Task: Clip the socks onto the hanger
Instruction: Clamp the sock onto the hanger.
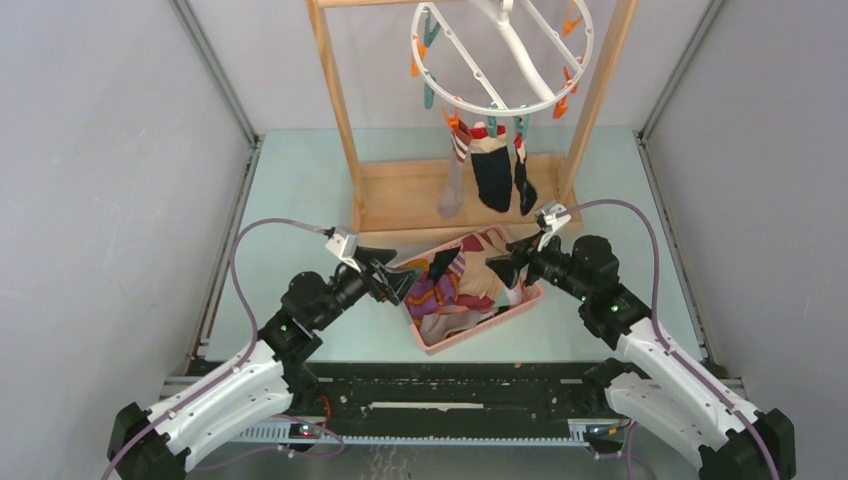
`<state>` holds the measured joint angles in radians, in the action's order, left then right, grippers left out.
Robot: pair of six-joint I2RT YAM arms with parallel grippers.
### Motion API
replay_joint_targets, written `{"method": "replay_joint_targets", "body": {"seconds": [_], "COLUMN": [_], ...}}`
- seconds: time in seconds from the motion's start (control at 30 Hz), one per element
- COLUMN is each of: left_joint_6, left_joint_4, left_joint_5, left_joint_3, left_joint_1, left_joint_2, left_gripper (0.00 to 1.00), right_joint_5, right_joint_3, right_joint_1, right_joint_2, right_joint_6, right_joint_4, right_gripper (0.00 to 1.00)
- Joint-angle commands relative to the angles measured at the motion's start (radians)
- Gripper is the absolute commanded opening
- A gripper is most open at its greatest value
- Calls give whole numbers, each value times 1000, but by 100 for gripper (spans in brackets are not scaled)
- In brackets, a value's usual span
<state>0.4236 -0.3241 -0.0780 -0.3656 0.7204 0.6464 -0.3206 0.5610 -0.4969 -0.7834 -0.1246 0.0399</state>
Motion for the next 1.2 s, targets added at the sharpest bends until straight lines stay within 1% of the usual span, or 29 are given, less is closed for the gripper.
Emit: {"method": "replay_joint_targets", "body": {"seconds": [0.0, 0.17, 0.33, 0.4, 0.6, 0.9, 1.17], "left_joint_6": [39, 64, 86, 95, 112, 118, 120], "left_joint_4": [-70, -81, -78, -75, -66, -66, -67], "left_joint_5": [26, 26, 29, 41, 56, 68, 76], "left_joint_3": [55, 67, 65, 68, 68, 67, 77], "left_joint_1": [-5, -4, -4, -4, -4, -4, -5], "left_joint_2": [-7, 25, 58, 67, 88, 110, 107], "left_gripper": [93, 93, 93, 93, 92, 92, 92], "right_joint_5": [-14, 56, 143, 170, 218, 340, 395], "right_joint_3": [-37, -52, -59, -77, -115, -136, -136], "right_joint_1": [7, -14, -67, -71, -88, -127, -131], "right_joint_2": [-16, -97, -161, -170, -194, -206, -226], "right_joint_6": [-115, -204, -239, -278, -364, -419, -474], "right_joint_4": [31, 26, 40, 63, 95, 119, 124], "right_gripper": [72, 69, 68, 68, 61, 60, 58]}}
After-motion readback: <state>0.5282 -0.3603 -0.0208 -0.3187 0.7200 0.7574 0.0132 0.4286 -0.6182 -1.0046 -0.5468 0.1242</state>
